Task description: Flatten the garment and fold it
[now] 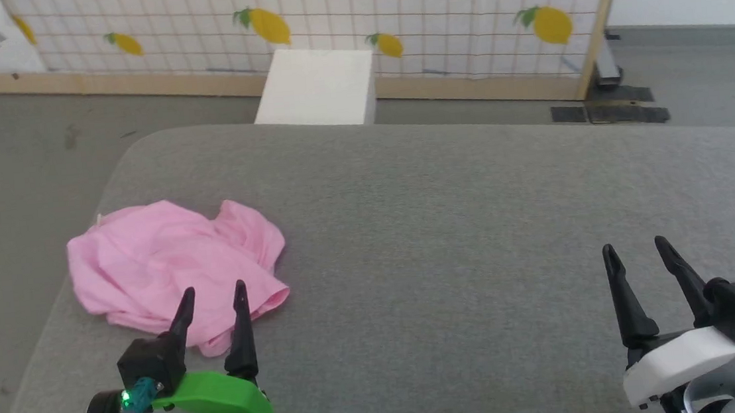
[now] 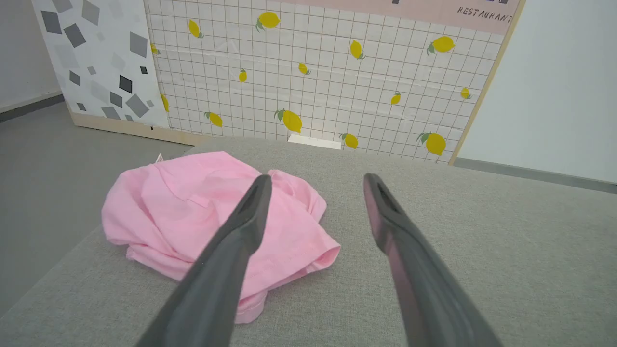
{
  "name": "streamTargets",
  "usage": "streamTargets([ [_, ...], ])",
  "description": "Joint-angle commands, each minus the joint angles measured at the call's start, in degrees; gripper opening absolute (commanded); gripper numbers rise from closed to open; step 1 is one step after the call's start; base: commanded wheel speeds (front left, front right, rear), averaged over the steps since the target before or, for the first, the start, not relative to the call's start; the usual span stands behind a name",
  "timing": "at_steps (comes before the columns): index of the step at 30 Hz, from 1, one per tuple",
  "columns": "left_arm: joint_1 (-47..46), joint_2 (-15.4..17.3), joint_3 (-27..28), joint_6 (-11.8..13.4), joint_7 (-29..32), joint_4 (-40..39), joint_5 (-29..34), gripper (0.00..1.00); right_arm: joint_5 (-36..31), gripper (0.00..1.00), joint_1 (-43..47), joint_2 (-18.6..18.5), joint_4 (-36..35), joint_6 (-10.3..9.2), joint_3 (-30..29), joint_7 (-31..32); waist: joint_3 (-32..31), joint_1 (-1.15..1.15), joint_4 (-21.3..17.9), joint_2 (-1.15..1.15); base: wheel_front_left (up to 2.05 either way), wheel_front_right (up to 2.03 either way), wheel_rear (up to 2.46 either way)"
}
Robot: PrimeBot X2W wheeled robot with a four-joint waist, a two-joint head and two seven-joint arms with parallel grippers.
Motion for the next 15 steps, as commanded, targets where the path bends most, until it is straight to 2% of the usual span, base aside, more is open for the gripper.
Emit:
streamTargets([
  [1,-1.1,-0.1,0.4,-0.4,-0.7,0.3,-0.7,1.00,0.1,1.00,0.4,0.1,-0.3,-0.05,-0.1,0.0,0.3,0.00,2.9,0.23,0.00,0.00,0.00],
  [15,-1.0,1.1,4.0,-1.6,-2.3,1.2,1.5,1.00,-0.9,1.00,0.3,0.1,-0.5,-0.06,2.1,0.1,0.8,0.00,13.2,0.28,0.00,0.00,0.00],
])
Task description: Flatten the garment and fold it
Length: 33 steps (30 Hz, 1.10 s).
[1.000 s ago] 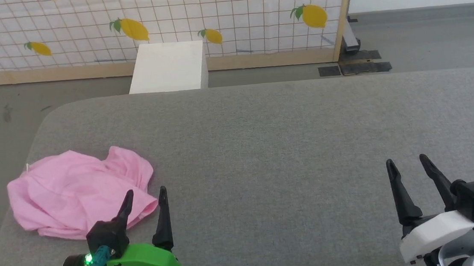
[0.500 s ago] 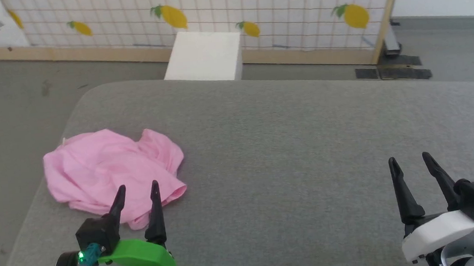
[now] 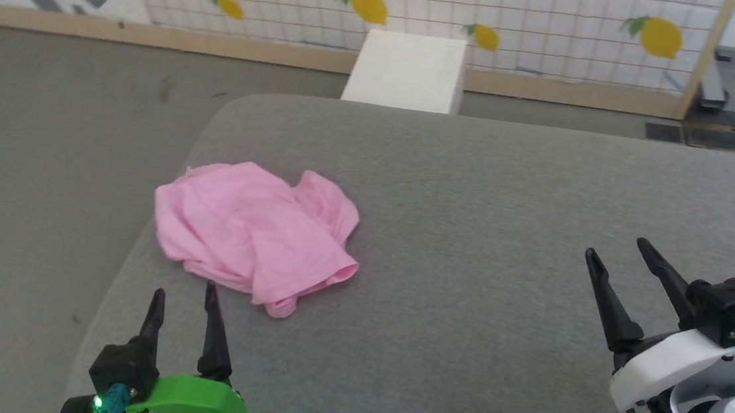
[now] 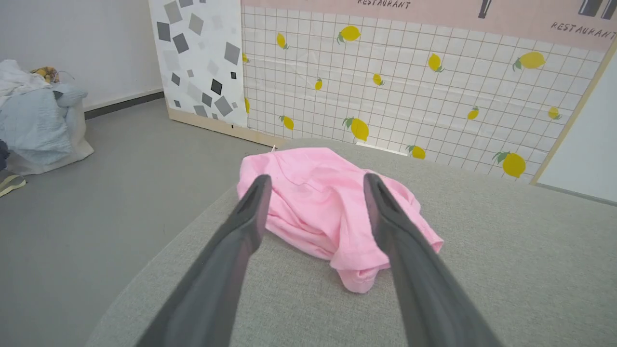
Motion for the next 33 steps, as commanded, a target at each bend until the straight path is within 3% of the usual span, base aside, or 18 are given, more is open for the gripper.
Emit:
streamTargets([
  [1,-0.6,0.5,0.5,-0.4,-0.5,0.2,0.4,1.00,-0.5,1.00,0.3,0.1,-0.3,-0.06,0.2,0.1,0.3,0.00,3.6,0.28,0.00,0.00,0.00],
  [17,0.3,-0.1,4.0,-1.3,-2.4,0.4,-0.3,1.00,0.1,1.00,0.2,0.1,-0.6,-0.07,2.9,0.5,0.5,0.00,13.2,0.34,0.00,0.00,0.00],
  [33,-2.4,-0.5,3.7,-2.4,-4.3,1.2,0.4,1.00,0.6,1.00,0.4,0.1,-1.1,-0.08,3.4,1.2,1.5,0.00,17.4,0.39,-0.02,-0.02,-0.02],
])
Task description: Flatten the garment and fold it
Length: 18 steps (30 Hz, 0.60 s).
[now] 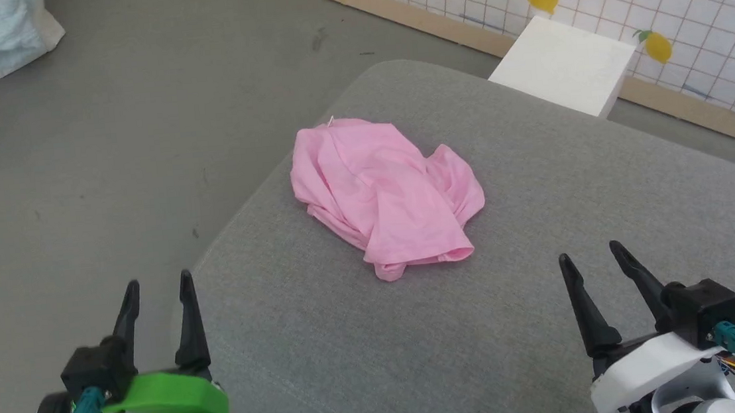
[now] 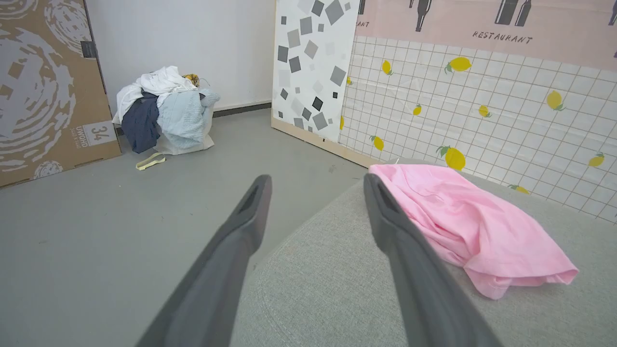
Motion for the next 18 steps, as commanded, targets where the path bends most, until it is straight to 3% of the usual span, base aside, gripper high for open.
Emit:
streamTargets([
  [1,-1.8,-0.4,-0.1,-0.4,-0.7,0.3,0.0,1.00,0.3,1.00,0.4,0.0,-0.3,-0.08,0.0,0.3,0.3,0.00,0.3,0.39,0.00,0.00,0.00],
  [9,-11.8,-0.3,-1.8,-1.0,-1.6,2.4,-0.6,1.00,-0.8,1.00,-0.2,0.1,-2.3,-0.09,-0.3,1.7,2.7,0.00,-0.3,0.42,0.00,0.00,0.00],
  [18,-29.9,5.1,-9.3,-1.1,1.1,13.2,-6.7,1.00,-2.4,1.00,-3.1,0.1,-4.1,-0.09,1.1,4.2,8.6,0.00,-8.1,0.42,0.00,0.00,0.00],
])
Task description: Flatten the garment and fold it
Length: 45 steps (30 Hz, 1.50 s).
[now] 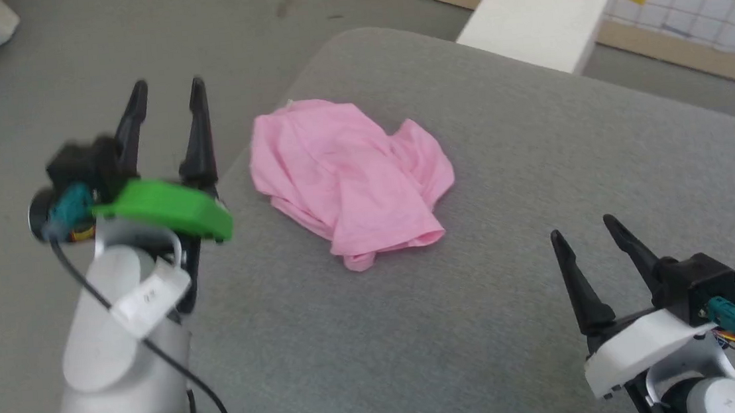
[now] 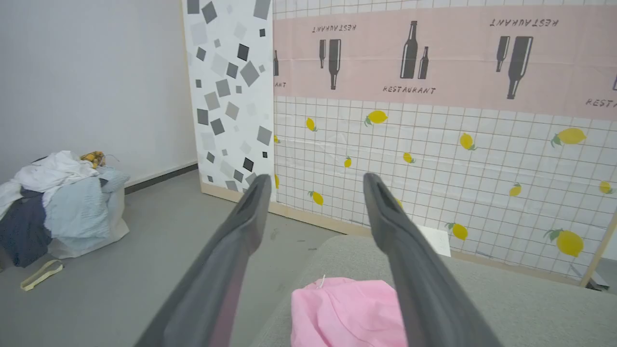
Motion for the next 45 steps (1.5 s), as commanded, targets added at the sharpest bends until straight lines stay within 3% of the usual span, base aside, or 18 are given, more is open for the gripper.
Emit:
streamTargets([
  [1,-2.8,1.4,-1.7,-0.4,1.4,2.1,-2.1,1.00,-0.5,1.00,-1.3,0.0,-0.5,-0.09,0.1,0.4,4.3,0.00,-4.9,0.42,0.00,0.00,0.00],
  [7,-11.6,6.3,-11.1,-0.4,9.4,12.0,-12.9,1.00,-1.1,1.00,-3.4,0.0,-0.8,-0.09,0.4,0.8,8.5,0.00,-9.9,0.42,0.00,0.00,0.00],
  [15,-15.5,11.0,-23.2,-0.4,22.9,20.4,-28.8,1.00,-0.8,1.00,-5.9,0.0,-0.1,-0.09,0.9,0.3,12.4,0.00,-14.1,0.42,0.00,0.00,0.00],
  [26,-13.8,13.5,-34.9,-0.4,43.1,27.3,-43.4,1.00,0.0,1.00,-7.7,0.0,1.8,-0.09,1.8,-0.5,14.0,0.00,-16.3,0.42,0.00,0.00,0.00],
  [27,-13.6,13.6,-35.6,-0.4,44.4,27.6,-44.2,0.56,0.1,1.00,-7.8,0.0,2.0,-0.09,1.8,-0.6,14.0,0.00,-16.4,0.42,0.00,0.00,0.00],
  [28,-13.4,13.6,-36.3,-0.4,46.1,27.6,-45.3,0.24,0.2,1.00,-7.8,0.0,2.3,-0.09,1.9,-0.7,13.8,0.00,-16.4,0.42,0.00,0.00,0.00],
  [29,-13.2,13.7,-36.8,-0.4,46.9,27.7,-45.9,0.00,0.3,1.00,-7.8,0.0,2.4,-0.09,1.9,-0.7,13.6,0.00,-16.4,0.42,0.00,0.00,0.00],
  [31,-13.1,14.0,-37.5,-0.4,47.3,27.9,-46.9,0.00,0.6,1.00,-7.8,0.0,2.7,-0.09,2.0,-0.9,13.1,0.00,-16.4,0.42,0.00,0.00,0.00],
  [36,-14.9,15.1,-39.7,-0.4,39.5,29.9,-44.7,0.00,1.8,1.00,-6.8,0.0,4.0,-0.09,1.7,-1.5,9.9,0.00,-15.7,0.42,0.00,0.00,0.00],
  [42,-19.5,15.9,-41.4,-0.2,26.0,32.1,-37.7,0.00,3.1,1.00,-5.0,0.0,5.0,-0.09,1.4,-2.4,4.9,0.00,-14.3,0.42,0.00,0.00,0.00],
  [45,-21.9,16.2,-42.1,1.1,19.4,32.2,-34.2,0.00,3.8,1.00,-4.0,0.0,5.6,-0.09,1.0,-3.1,2.1,0.00,-13.8,0.42,0.00,0.00,0.00],
])
